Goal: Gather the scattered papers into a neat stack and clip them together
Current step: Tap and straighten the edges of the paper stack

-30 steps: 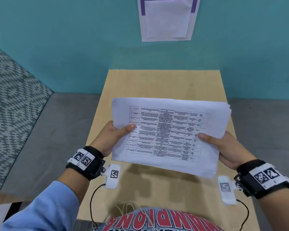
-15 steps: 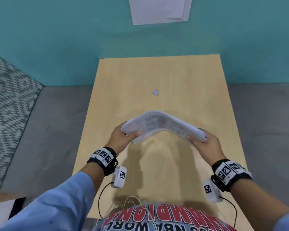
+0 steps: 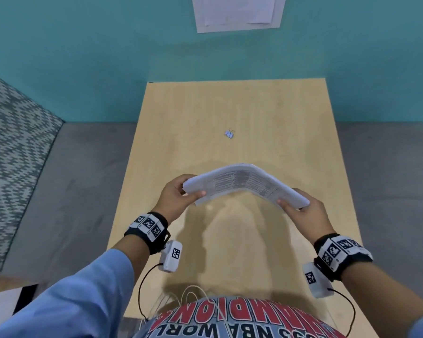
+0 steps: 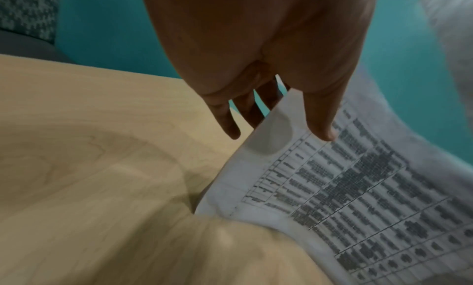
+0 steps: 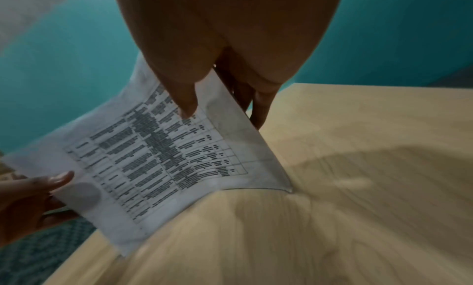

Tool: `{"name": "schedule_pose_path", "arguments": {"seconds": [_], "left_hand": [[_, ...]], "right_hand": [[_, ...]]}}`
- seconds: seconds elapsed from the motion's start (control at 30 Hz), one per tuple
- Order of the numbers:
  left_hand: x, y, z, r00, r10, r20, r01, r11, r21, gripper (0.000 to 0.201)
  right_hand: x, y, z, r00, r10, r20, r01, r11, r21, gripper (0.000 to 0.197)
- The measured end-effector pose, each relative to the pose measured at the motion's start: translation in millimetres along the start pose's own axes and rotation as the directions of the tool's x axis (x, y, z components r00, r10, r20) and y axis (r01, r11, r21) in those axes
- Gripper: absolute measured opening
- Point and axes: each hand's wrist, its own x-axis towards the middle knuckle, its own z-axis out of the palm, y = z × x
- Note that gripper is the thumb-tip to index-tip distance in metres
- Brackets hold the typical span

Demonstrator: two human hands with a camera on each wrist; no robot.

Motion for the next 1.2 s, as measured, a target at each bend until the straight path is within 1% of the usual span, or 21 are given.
{"name": "schedule_pose_path", "arguments": {"seconds": [0.13,0.2,0.23,0.27,0.3,0.33,0.37,0.4,0.47,0.53,0.57,0.63,0.67,0.73,0.77,0.8,0.83,0.93,1.0,1.1,1.2], "left_hand": [[1.0,-3.5,-0.2,1.0,0.025,-0.015,-0.024,0.996,0.083,0.012],[-1.0,4.6,-2.1,0.996,0.078,-0.04,-0.072,0.989,0.13,0.011],[-4.1,12.6,-3.9,0.992,0.122,-0.042,-0.114,0.98,0.162,0.009],[-7.6,22.5,-6.2,0.982,0.184,-0.035,-0.173,0.962,0.212,0.006],[-12.0,33.9,-8.1,0.964,0.265,-0.019,-0.25,0.927,0.28,0.005],[-16.5,46.2,-8.8,0.937,0.348,0.017,-0.331,0.874,0.355,0.007],[-21.9,59.2,-8.3,0.907,0.415,0.068,-0.403,0.811,0.425,0.01],[-28.2,72.9,-6.2,0.879,0.459,0.129,-0.459,0.744,0.486,0.014],[-40.1,98.3,-0.8,0.827,0.508,0.242,-0.542,0.603,0.585,0.014],[-47.8,119.8,2.6,0.791,0.523,0.317,-0.58,0.479,0.658,0.017],[-51.0,128.6,3.0,0.785,0.521,0.335,-0.587,0.452,0.672,0.02],[-56.8,139.0,-1.4,0.801,0.505,0.323,-0.572,0.483,0.663,0.021],[-59.6,141.1,-6.5,0.826,0.48,0.295,-0.545,0.546,0.636,0.023],[-63.2,139.8,-20.2,0.879,0.414,0.236,-0.474,0.709,0.522,0.029],[-64.7,138.2,-27.7,0.897,0.388,0.211,-0.441,0.774,0.454,0.027],[-66.2,136.4,-34.4,0.908,0.373,0.19,-0.418,0.817,0.397,0.022],[-68.5,135.4,-39.6,0.912,0.373,0.17,-0.409,0.844,0.346,0.017],[-76.4,134.2,-40.9,0.913,0.399,0.083,-0.407,0.903,0.138,0.01],[-77.2,129.2,-29.8,0.913,0.406,0.036,-0.407,0.913,0.024,0.01],[-69.3,105.0,-3.0,0.934,0.349,0.076,-0.35,0.937,0.0,0.016],[-61.0,83.4,17.9,0.953,0.286,0.098,-0.283,0.958,-0.042,0.013]], "right_hand": [[0.3,-3.1,-9.7,1.0,0.002,-0.016,-0.002,1.0,0.005,0.029],[0.2,-8.5,-18.2,0.996,-0.037,-0.076,0.036,0.999,-0.022,0.031],[-0.1,-14.8,-22.8,0.986,-0.103,-0.132,0.089,0.99,-0.111,0.043],[0.0,-24.2,-26.3,0.958,-0.233,-0.167,0.19,0.952,-0.239,0.059],[0.0,-35.9,-27.1,0.913,-0.385,-0.137,0.317,0.878,-0.359,0.072],[-0.1,-50.4,-23.9,0.861,-0.506,-0.046,0.434,0.78,-0.451,0.083],[-1.7,-69.0,-16.7,0.825,-0.561,0.076,0.518,0.694,-0.5,0.091],[-3.6,-84.9,-6.0,0.806,-0.561,0.19,0.57,0.648,-0.505,0.096],[-8.4,-108.4,19.2,0.782,-0.532,0.326,0.623,0.639,-0.452,0.088],[-9.7,-117.7,33.1,0.762,-0.578,0.292,0.647,0.661,-0.38,0.055],[-11.3,-120.5,33.7,0.783,-0.57,0.248,0.622,0.719,-0.309,0.043],[-14.4,-120.9,28.6,0.844,-0.493,0.21,0.525,0.841,-0.135,0.033],[-16.6,-118.6,25.0,0.867,-0.454,0.205,0.476,0.876,-0.076,0.027],[-18.0,-110.7,17.1,0.908,-0.387,0.159,0.391,0.92,0.009,0.013],[-19.8,-107.4,12.8,0.922,-0.362,0.136,0.358,0.932,0.055,0.015],[-22.2,-105.2,9.2,0.932,-0.348,0.1,0.336,0.935,0.114,0.02],[-24.7,-103.8,4.8,0.94,-0.334,0.063,0.317,0.928,0.194,0.017],[-35.0,-104.8,-9.3,0.95,-0.308,-0.055,0.307,0.882,0.357,0.01],[-35.9,-99.6,-12.3,0.941,-0.323,-0.103,0.338,0.867,0.366,0.011],[-31.9,-86.1,-2.5,0.942,-0.333,-0.039,0.33,0.896,0.299,0.02],[-31.7,-75.0,6.9,0.951,-0.308,0.029,0.287,0.915,0.285,0.026]]}}
